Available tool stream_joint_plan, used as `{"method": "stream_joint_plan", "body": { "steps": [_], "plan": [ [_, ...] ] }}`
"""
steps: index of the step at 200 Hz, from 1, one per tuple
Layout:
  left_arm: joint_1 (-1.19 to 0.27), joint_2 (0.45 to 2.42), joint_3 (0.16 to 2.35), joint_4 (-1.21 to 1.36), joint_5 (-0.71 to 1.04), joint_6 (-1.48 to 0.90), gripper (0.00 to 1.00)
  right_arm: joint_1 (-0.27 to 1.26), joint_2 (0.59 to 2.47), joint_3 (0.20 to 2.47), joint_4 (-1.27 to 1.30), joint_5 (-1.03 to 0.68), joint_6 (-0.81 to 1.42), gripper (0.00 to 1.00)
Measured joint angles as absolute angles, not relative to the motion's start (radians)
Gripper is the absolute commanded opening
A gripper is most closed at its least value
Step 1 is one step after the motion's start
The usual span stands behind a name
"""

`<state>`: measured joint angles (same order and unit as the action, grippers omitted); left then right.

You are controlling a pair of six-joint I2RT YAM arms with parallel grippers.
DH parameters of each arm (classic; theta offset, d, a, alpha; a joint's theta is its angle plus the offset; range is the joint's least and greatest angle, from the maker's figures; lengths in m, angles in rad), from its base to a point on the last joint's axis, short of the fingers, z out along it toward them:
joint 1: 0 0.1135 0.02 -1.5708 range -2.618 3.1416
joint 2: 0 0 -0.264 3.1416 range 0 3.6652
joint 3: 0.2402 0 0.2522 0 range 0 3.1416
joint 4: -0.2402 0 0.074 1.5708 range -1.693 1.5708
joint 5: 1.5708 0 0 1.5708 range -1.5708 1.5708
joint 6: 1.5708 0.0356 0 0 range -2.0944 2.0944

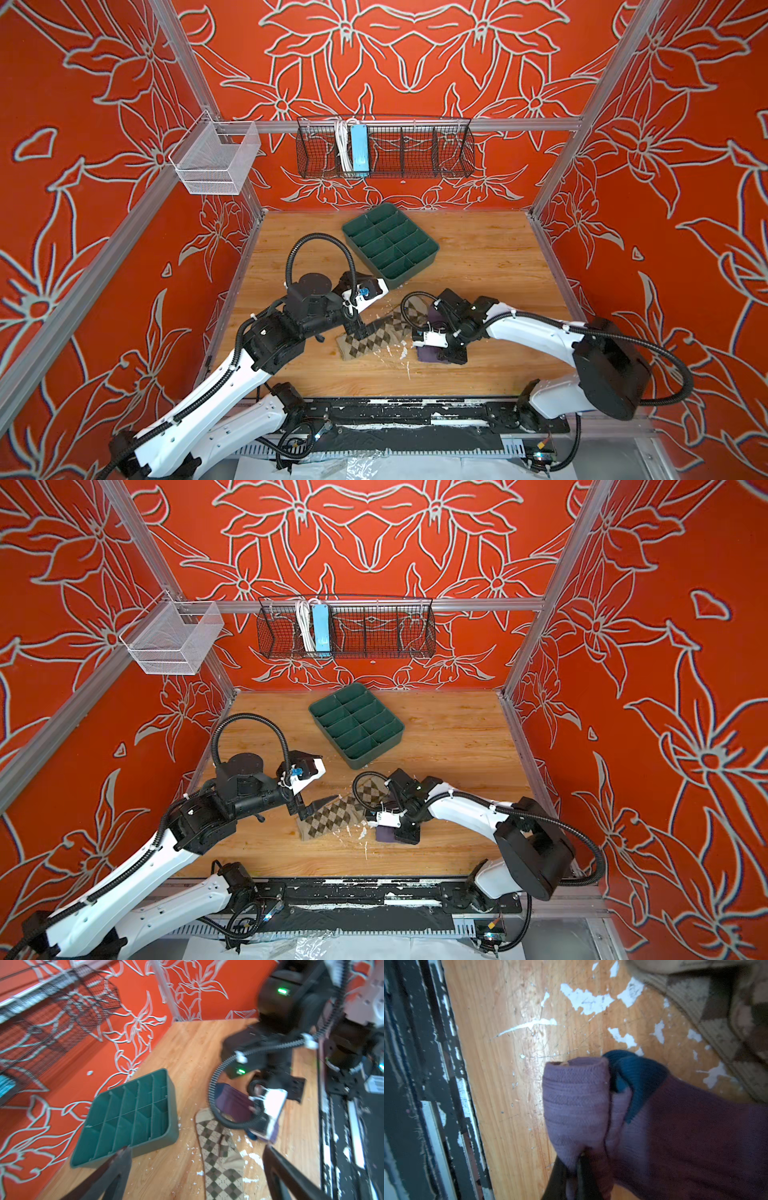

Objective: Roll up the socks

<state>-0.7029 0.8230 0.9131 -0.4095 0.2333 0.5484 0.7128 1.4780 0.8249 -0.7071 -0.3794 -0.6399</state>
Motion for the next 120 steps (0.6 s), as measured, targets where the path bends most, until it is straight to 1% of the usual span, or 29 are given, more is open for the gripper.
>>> {"method": "stream_joint_plan", "body": {
  "steps": [15,42,67,83,100,120],
  "plan": [
    [-0.793,0.831,0.889,-0.407,0.183,0.622,0.93,0.665,1.533,0.872,-0.748,-0.434,-0.652,0.0],
    [-1.027,0.853,0.779,-0.352,0.038,0.775,0.94,0.61,1.619,0.937,-0.79,-0.489,-0.682,0.0],
    [-1.16,0.949,0.68,-0.273,-0.07,0.857,0.89,0.586,1.658,0.96,-0.813,-0.519,-0.706,0.0],
    [-1.22,1.042,0.629,-0.192,-0.118,0.883,0.84,0.577,1.668,0.966,-0.82,-0.533,-0.712,0.0],
    [-1.257,1.169,0.591,-0.099,-0.156,0.886,0.73,0.566,1.672,0.966,-0.823,-0.546,-0.716,0.0],
    [-1.264,1.31,0.593,0.001,-0.191,0.864,0.61,0.562,1.673,0.966,-0.823,-0.554,-0.717,0.0]
  ]
}}
